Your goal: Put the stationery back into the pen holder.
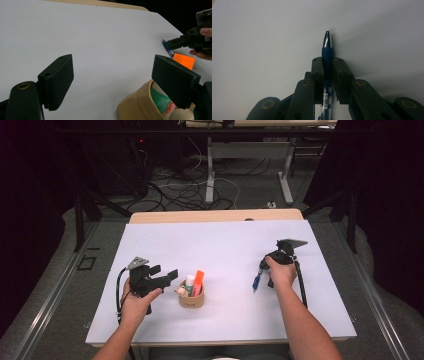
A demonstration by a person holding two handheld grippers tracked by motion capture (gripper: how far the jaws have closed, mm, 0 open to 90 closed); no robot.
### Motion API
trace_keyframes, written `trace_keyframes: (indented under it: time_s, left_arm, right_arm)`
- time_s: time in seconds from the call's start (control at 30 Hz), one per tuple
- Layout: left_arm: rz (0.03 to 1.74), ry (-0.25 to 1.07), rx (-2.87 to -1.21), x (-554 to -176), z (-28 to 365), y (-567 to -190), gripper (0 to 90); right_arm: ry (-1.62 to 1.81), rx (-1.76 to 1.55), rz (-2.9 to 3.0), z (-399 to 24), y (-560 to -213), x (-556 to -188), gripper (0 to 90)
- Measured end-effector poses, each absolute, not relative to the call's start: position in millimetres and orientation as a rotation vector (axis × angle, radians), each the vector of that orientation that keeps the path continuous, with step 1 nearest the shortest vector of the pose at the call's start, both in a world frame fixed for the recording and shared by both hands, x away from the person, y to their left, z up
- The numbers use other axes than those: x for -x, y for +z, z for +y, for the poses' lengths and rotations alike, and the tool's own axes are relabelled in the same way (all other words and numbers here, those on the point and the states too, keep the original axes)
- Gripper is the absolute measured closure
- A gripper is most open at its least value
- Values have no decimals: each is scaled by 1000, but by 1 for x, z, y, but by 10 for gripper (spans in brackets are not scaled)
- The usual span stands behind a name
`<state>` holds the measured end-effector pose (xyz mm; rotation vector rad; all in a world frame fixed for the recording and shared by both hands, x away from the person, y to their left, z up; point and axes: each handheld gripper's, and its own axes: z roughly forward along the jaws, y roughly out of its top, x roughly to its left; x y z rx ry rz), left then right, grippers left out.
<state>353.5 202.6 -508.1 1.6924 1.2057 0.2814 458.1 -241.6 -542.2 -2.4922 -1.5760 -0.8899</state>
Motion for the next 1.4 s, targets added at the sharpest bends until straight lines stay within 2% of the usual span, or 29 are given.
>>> trace_keyframes:
  time_s: [0.87, 1.4]
  left_arm:
    - [1210, 282, -1684, -354, 202, -509, 186]
    - [1215, 283, -1690, -353, 203, -509, 192]
  right_arm:
    - [-1123, 2378, -1696, -235, -519, -444, 800]
    - [-1338, 2247, -1886, -208, -498, -428, 799]
